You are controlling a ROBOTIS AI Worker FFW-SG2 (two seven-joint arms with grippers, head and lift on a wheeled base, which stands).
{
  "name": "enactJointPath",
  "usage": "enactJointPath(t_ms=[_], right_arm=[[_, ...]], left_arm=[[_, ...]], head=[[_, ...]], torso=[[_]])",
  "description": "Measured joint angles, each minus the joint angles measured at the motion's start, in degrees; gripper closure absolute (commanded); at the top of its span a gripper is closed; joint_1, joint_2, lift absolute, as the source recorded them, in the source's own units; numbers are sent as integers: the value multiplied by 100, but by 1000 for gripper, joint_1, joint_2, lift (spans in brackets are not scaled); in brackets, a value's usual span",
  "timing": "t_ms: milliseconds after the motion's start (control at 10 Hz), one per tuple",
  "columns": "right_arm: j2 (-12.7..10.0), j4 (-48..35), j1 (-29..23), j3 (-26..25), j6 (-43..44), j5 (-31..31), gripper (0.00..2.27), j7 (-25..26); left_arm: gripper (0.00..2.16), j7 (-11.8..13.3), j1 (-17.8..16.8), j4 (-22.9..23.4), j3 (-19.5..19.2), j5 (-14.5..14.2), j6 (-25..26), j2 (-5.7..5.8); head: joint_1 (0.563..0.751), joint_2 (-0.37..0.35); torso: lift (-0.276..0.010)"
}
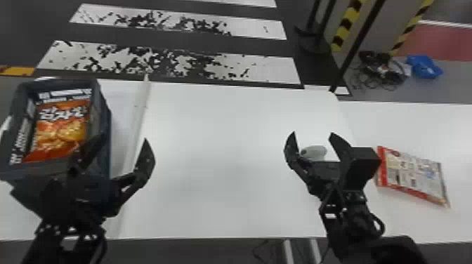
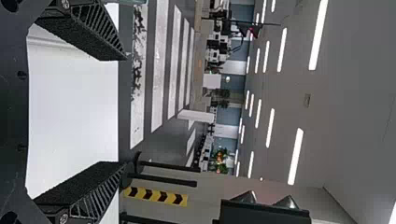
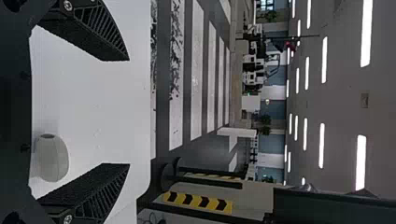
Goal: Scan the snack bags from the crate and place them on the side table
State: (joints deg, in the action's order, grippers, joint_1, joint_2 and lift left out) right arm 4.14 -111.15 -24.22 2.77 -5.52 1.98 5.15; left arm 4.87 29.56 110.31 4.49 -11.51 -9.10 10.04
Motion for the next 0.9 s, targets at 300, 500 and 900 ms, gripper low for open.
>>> enactJointPath(t_ms=[300, 500, 900], right_arm=[[-112, 442, -158, 821, 1152, -436, 70, 692], [-179, 677, -182, 1032, 1501, -505, 70, 827], [-179, 766, -228, 1087, 1593, -523, 70, 843]], left_arm=[[80, -64, -34, -49, 58, -4, 105, -11], [83, -91, -38, -48, 65, -9, 140, -27], [161, 296, -196, 713, -798, -69, 1318, 3]], head=[[695, 21], [695, 50], [695, 119]], torso=[[-50], [-50], [-50]])
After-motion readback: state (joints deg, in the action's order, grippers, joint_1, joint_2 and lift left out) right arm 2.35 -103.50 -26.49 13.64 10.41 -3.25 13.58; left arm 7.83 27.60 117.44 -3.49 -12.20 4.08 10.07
